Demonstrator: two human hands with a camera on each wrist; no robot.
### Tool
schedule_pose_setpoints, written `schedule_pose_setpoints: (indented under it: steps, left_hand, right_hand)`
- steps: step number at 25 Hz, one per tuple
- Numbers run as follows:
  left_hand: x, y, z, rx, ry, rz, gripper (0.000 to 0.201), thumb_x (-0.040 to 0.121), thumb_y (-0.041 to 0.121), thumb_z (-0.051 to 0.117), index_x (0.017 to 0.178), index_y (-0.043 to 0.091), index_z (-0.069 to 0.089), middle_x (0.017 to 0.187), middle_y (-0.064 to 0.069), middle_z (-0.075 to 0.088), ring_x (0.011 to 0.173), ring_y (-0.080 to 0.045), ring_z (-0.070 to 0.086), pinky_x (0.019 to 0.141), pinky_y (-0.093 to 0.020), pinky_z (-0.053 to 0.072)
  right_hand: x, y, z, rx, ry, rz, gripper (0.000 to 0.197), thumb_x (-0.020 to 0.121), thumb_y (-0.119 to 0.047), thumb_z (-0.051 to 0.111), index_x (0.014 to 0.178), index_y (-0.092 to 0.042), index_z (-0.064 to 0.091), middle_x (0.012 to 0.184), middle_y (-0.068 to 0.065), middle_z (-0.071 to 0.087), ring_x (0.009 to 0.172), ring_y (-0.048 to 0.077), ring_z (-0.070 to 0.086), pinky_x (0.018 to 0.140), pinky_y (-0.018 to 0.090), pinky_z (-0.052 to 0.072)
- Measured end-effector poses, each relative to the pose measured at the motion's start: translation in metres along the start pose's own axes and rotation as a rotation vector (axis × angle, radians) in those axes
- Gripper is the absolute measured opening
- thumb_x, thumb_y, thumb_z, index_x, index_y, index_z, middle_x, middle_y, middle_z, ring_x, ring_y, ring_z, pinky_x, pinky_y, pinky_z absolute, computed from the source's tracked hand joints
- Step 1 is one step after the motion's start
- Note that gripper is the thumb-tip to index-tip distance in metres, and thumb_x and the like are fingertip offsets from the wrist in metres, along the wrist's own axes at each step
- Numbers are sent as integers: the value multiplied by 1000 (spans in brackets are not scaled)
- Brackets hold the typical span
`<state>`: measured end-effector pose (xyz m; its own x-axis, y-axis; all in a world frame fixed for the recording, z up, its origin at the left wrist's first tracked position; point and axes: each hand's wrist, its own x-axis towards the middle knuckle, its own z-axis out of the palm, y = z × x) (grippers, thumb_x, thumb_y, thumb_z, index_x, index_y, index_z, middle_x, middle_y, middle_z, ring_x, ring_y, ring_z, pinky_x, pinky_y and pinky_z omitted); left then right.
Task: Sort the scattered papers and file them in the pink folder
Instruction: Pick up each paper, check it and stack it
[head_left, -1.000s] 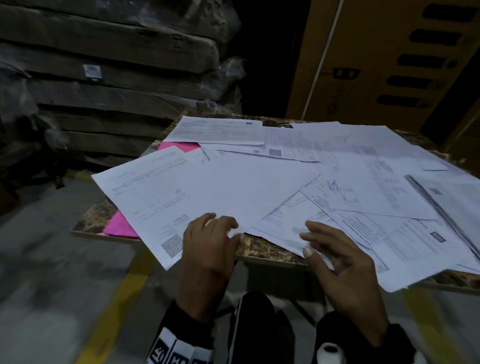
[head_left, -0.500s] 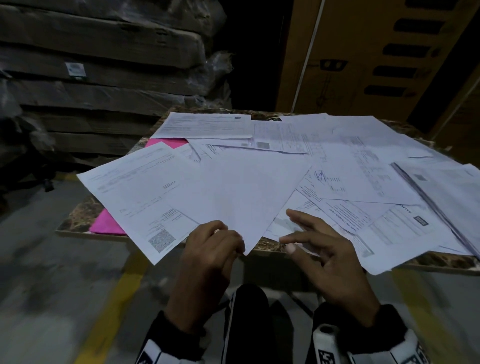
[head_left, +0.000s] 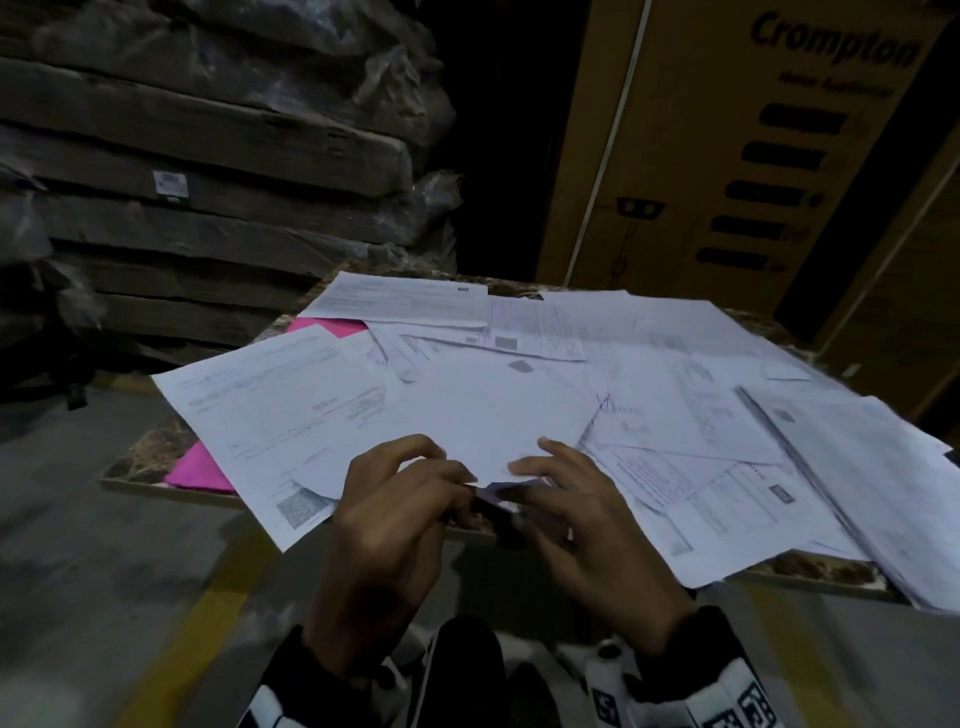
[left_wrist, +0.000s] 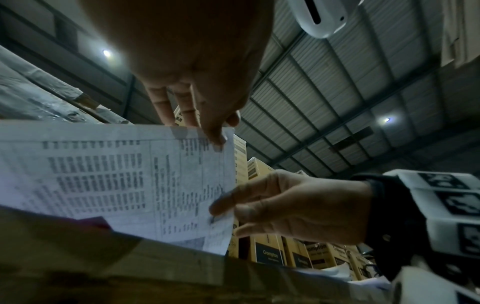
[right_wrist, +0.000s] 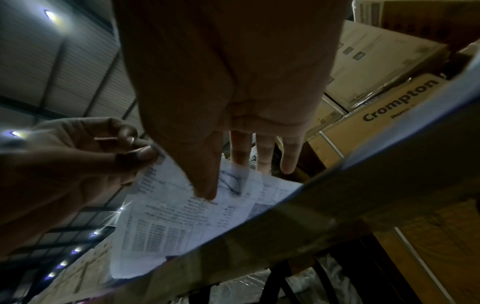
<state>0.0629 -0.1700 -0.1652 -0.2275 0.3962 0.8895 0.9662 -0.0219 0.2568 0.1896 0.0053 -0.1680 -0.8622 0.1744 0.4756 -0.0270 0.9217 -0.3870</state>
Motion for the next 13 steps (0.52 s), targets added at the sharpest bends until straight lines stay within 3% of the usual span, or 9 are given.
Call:
schedule_pose_setpoints:
  steps: [2, 4, 7, 9, 11, 13]
  left_hand:
    - [6, 5, 1, 67, 36, -6, 21, 79, -14, 61, 72, 3, 70, 104, -8, 73, 108, -30, 61, 85, -49, 47]
    - [8, 12, 1, 155, 62, -59, 16, 78, -9, 67, 81, 4, 75, 125, -15, 66, 123, -36, 53, 99, -52, 44]
    - [6, 21, -2, 220, 122, -158, 19, 84, 6, 71, 101, 9, 77, 147, -22, 46, 142, -39, 36, 115, -51, 29]
    - [1, 20, -4, 208, 118, -223, 28, 87, 15, 70, 115, 13, 72, 153, -19, 40, 146, -36, 30, 117, -50, 27]
    - [-6, 8, -4, 193, 59, -313, 39, 88, 23, 67, 126, 17, 64, 156, -11, 37, 148, -30, 28, 115, -49, 27]
    - [-16, -12, 0, 172, 6, -386, 47, 91, 31, 62, 135, 19, 56, 152, -7, 44, 145, -28, 35, 113, -53, 33]
  right_hand:
    - [12, -2, -5, 20, 49, -41, 34, 89, -2, 52, 115, -16, 70, 117, -5, 64, 125, 17, 51, 100, 43, 44]
    - [19, -8, -13, 74, 112, -48, 38, 90, 3, 50, 118, -12, 70, 113, 1, 65, 113, 17, 56, 90, 39, 49]
    - [23, -17, -33, 224, 211, -3, 39, 95, -2, 48, 127, -15, 66, 120, -2, 61, 117, 10, 55, 89, 34, 54]
    - [23, -22, -46, 314, 289, 36, 37, 98, -6, 51, 132, -16, 62, 123, -5, 55, 122, 4, 52, 89, 33, 57]
    - [23, -24, -61, 353, 340, 66, 43, 97, -10, 59, 139, -21, 54, 126, -6, 49, 128, 8, 49, 89, 32, 58]
    - [23, -23, -73, 381, 396, 64, 55, 93, -12, 65, 143, -24, 46, 129, -5, 45, 131, 13, 48, 92, 31, 57]
